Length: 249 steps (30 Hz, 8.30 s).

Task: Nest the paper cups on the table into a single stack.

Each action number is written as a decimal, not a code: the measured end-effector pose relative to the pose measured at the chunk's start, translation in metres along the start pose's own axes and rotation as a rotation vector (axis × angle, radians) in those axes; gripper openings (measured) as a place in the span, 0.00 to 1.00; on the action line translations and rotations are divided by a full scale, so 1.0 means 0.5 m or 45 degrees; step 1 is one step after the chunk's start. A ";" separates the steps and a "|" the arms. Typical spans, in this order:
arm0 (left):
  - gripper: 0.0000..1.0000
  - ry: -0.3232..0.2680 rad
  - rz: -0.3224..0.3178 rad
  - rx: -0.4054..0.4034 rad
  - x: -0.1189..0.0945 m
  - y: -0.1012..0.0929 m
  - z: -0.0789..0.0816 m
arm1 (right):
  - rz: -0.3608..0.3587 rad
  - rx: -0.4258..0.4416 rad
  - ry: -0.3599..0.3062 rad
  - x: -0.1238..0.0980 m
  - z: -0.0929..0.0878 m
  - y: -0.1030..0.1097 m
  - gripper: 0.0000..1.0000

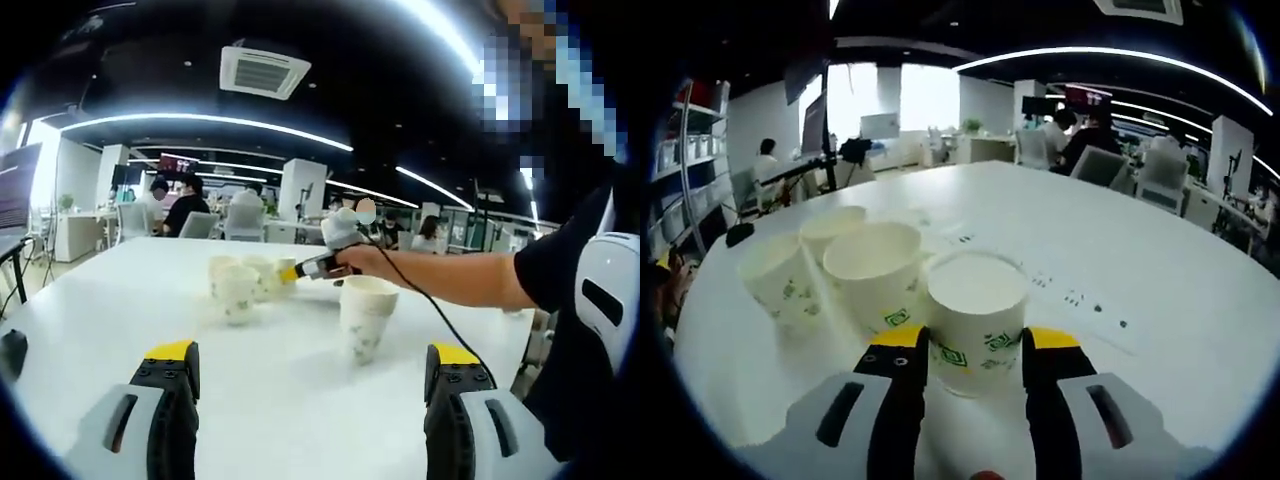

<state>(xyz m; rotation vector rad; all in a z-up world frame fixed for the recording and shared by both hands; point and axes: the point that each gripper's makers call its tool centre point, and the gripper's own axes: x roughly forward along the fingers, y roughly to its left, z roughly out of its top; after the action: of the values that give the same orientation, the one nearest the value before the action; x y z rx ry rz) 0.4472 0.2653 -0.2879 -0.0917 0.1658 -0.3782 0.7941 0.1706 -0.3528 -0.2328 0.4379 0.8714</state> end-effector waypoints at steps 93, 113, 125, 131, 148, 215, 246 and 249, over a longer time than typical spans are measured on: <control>0.24 -0.384 -0.261 -0.173 0.163 -0.164 0.207 | 0.924 0.926 -0.787 -0.472 0.138 0.357 0.38; 0.03 -0.410 -0.319 -0.231 0.168 -0.175 0.214 | 1.022 1.106 -0.781 -0.465 0.119 0.370 0.37; 0.03 -0.332 -0.247 -0.053 0.151 -0.151 0.219 | 0.709 0.718 -0.783 -0.470 0.086 0.320 0.36; 0.03 -0.173 -0.193 0.155 0.147 -0.137 0.217 | 0.316 -0.005 -0.765 -0.497 0.086 0.303 0.49; 0.03 0.156 -0.275 0.470 0.145 -0.168 0.202 | 0.193 -0.708 -0.609 -0.525 0.079 0.343 0.55; 0.46 -0.127 -0.148 0.406 0.105 -0.148 0.245 | 0.090 -0.931 -0.684 -0.500 0.104 0.366 0.44; 0.44 -0.160 0.060 0.158 0.073 -0.036 0.136 | 0.388 -0.343 -0.848 -0.473 0.088 0.333 0.44; 0.43 -0.142 0.070 0.154 0.074 -0.031 0.127 | 0.395 -0.348 -0.840 -0.473 0.087 0.335 0.44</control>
<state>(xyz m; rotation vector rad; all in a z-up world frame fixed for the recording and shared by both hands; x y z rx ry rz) 0.4866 0.2408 -0.2289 0.0106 0.0347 -0.3263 0.5423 0.1295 -0.2086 -0.1162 -0.2714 1.2497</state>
